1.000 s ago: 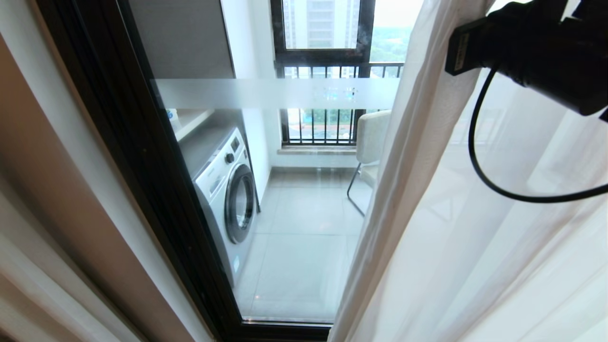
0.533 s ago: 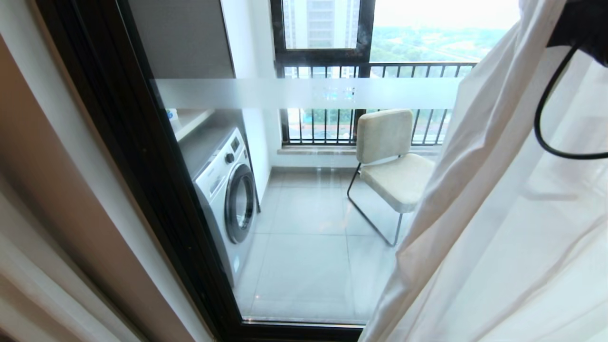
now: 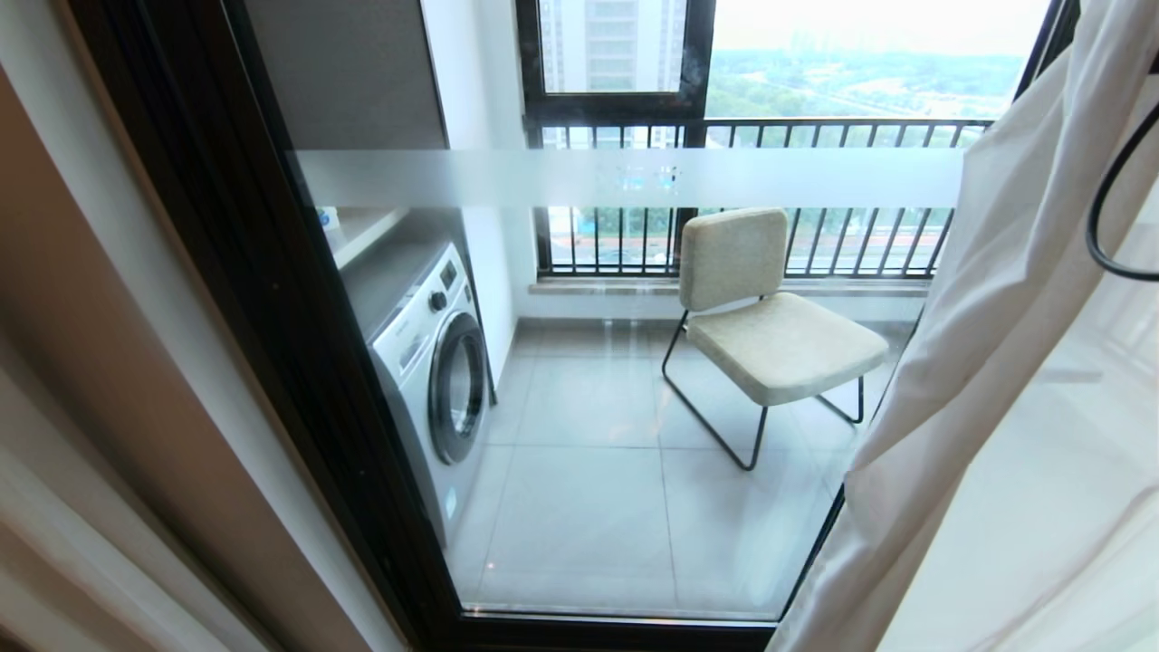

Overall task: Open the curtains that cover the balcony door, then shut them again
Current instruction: Close the inner curtains on both sides

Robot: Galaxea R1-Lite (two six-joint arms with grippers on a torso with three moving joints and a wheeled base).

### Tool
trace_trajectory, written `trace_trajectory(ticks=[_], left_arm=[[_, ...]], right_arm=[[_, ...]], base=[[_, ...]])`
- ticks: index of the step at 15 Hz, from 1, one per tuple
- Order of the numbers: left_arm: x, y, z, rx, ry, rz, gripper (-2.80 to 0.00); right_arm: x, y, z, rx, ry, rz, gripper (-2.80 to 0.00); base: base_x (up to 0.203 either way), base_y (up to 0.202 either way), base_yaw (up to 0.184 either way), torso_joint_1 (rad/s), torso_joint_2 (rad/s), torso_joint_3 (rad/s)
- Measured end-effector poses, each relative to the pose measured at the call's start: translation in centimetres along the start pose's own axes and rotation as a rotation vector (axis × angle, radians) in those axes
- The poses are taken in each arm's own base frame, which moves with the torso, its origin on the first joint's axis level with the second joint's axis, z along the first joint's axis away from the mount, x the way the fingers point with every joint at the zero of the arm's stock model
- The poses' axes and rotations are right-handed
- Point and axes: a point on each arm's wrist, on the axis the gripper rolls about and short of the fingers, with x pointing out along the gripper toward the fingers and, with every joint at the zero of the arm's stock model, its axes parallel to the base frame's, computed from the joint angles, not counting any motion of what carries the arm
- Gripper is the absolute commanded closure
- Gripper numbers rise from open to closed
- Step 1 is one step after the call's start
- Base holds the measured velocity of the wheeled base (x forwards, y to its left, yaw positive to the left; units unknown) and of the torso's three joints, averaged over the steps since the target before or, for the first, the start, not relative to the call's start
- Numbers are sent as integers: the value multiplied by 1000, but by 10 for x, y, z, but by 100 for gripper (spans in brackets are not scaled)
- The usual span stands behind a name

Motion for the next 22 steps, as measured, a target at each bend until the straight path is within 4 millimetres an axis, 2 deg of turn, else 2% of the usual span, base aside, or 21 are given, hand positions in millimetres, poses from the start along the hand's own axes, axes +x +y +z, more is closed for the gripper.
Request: trace_trajectory(ticks=[8, 9, 14, 17, 22], left_arm=[[0, 0, 0, 0, 0, 0, 0], [0, 0, 0, 0, 0, 0, 0], [0, 0, 0, 0, 0, 0, 0], [0, 0, 0, 0, 0, 0, 0], [0, 0, 0, 0, 0, 0, 0]], right_arm=[[-7, -7, 1, 9, 11, -15, 0], [-8, -7, 0, 6, 16, -16, -280], [-14, -9, 4, 31, 5, -15, -280], [-27, -11, 5, 32, 20, -10, -280], [-73, -18, 0, 23, 62, -4, -280]], base=[[0, 0, 0, 0, 0, 0], [0, 0, 0, 0, 0, 0], [0, 0, 0, 0, 0, 0], [0, 0, 0, 0, 0, 0], [0, 0, 0, 0, 0, 0]])
